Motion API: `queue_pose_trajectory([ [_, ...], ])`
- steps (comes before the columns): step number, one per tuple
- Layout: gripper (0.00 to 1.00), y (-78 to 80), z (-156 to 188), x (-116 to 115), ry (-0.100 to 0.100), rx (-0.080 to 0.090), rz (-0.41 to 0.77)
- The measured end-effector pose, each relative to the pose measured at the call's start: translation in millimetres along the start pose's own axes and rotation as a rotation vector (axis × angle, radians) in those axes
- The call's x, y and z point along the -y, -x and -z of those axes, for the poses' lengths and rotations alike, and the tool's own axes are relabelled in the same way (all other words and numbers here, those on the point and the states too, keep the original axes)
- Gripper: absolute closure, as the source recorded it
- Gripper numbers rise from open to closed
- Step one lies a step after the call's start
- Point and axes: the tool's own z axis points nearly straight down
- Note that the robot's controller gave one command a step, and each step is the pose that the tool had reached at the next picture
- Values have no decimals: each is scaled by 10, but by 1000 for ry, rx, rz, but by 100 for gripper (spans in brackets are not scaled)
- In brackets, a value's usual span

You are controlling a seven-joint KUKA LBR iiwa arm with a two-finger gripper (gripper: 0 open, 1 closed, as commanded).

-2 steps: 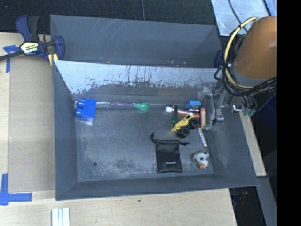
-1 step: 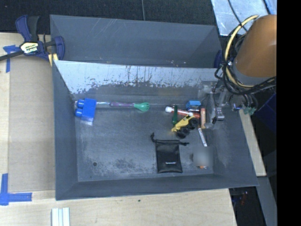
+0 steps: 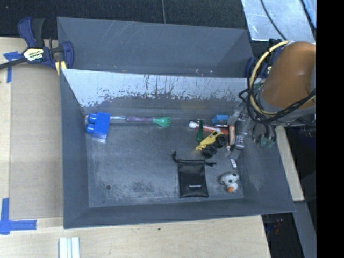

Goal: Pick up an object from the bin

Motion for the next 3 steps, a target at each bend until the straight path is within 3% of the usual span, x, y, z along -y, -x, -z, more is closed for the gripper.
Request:
queue_pose_trajectory([
  [1,0,130,-275,31,-1,-2,-80],
  [2,100,96,-885,203,3,14,-252],
  [3,100,98,-877,200,3,14,-249],
])
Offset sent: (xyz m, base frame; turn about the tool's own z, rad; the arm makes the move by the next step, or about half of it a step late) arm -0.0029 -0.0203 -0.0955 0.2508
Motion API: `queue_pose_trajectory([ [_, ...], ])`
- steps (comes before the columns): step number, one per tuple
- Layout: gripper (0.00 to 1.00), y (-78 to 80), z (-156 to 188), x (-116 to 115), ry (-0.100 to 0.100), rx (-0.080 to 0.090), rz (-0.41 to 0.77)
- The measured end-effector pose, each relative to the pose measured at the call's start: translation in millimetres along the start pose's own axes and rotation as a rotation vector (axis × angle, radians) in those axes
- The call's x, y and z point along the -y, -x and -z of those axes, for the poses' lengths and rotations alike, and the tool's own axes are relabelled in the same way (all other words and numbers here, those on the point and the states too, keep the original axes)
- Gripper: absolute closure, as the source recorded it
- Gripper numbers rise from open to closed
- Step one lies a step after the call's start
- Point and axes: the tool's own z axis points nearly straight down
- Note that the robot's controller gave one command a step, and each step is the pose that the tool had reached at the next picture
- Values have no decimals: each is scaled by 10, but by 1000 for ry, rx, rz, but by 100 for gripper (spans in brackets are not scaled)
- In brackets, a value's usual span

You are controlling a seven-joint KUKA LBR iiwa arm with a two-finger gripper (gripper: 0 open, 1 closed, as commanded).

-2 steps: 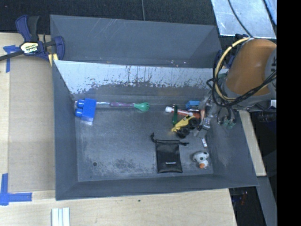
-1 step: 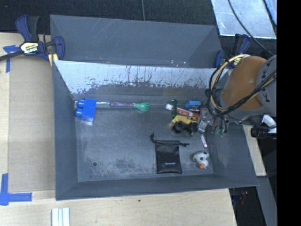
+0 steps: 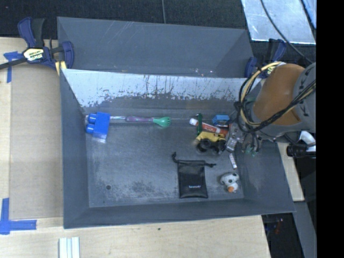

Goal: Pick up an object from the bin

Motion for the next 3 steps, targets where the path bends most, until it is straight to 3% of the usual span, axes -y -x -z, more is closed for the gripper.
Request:
queue_pose_trajectory([
  [1,100,123,576,-185,-3,-8,-8],
  [2,100,270,1325,17,-6,-10,-95],
  [3,100,154,1366,-516,-3,-4,4],
])
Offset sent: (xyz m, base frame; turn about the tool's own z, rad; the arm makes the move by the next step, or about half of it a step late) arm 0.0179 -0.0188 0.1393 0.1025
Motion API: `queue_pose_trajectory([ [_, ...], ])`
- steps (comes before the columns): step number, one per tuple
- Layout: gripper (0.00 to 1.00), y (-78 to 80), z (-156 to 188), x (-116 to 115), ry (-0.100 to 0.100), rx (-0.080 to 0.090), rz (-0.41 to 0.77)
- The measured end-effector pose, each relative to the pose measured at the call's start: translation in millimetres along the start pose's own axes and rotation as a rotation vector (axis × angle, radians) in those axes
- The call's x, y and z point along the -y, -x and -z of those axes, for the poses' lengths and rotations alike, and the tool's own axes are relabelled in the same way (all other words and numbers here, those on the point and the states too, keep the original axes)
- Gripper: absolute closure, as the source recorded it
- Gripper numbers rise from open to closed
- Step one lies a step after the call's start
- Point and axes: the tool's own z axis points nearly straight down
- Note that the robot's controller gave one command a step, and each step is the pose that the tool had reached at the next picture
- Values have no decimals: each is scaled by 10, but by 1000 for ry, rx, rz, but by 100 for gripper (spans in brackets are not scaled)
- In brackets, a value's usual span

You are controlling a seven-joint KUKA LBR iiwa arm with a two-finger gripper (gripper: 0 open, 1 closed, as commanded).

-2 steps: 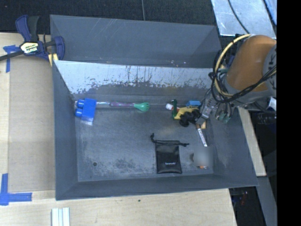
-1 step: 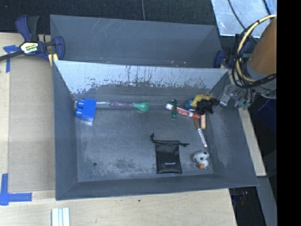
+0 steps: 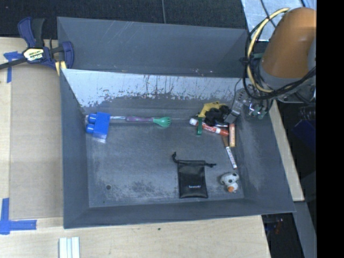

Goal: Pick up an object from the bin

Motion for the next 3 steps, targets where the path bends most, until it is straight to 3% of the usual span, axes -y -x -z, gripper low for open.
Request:
queue_pose_trajectory([
  [1,100,-187,-455,504,1,7,205],
  [2,100,-64,-1176,651,4,16,325],
  [3,100,-148,-1404,767,6,29,140],
])
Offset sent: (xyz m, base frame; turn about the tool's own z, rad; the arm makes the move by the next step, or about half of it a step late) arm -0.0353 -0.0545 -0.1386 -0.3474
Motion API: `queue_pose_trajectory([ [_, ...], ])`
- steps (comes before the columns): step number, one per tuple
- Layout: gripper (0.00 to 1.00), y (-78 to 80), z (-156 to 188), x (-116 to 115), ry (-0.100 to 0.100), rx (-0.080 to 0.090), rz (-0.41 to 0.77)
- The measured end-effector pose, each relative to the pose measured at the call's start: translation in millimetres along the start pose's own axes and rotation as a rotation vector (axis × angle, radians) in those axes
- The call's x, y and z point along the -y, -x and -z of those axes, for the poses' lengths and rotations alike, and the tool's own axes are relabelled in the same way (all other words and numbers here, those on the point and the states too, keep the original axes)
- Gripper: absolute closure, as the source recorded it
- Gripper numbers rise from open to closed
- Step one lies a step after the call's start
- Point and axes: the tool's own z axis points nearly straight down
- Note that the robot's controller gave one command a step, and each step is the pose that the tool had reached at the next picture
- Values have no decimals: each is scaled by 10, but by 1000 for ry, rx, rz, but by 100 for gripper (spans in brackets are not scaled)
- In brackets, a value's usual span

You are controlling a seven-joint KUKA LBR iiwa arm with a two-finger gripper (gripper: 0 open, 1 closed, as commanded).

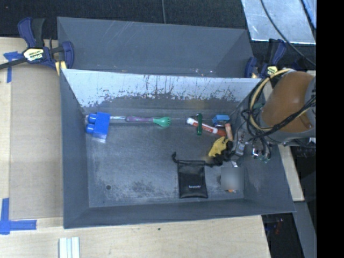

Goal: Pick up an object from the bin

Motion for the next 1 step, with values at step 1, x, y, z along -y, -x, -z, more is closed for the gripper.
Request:
queue_pose_trajectory([
  [1,100,84,-16,-522,0,-3,-103],
])
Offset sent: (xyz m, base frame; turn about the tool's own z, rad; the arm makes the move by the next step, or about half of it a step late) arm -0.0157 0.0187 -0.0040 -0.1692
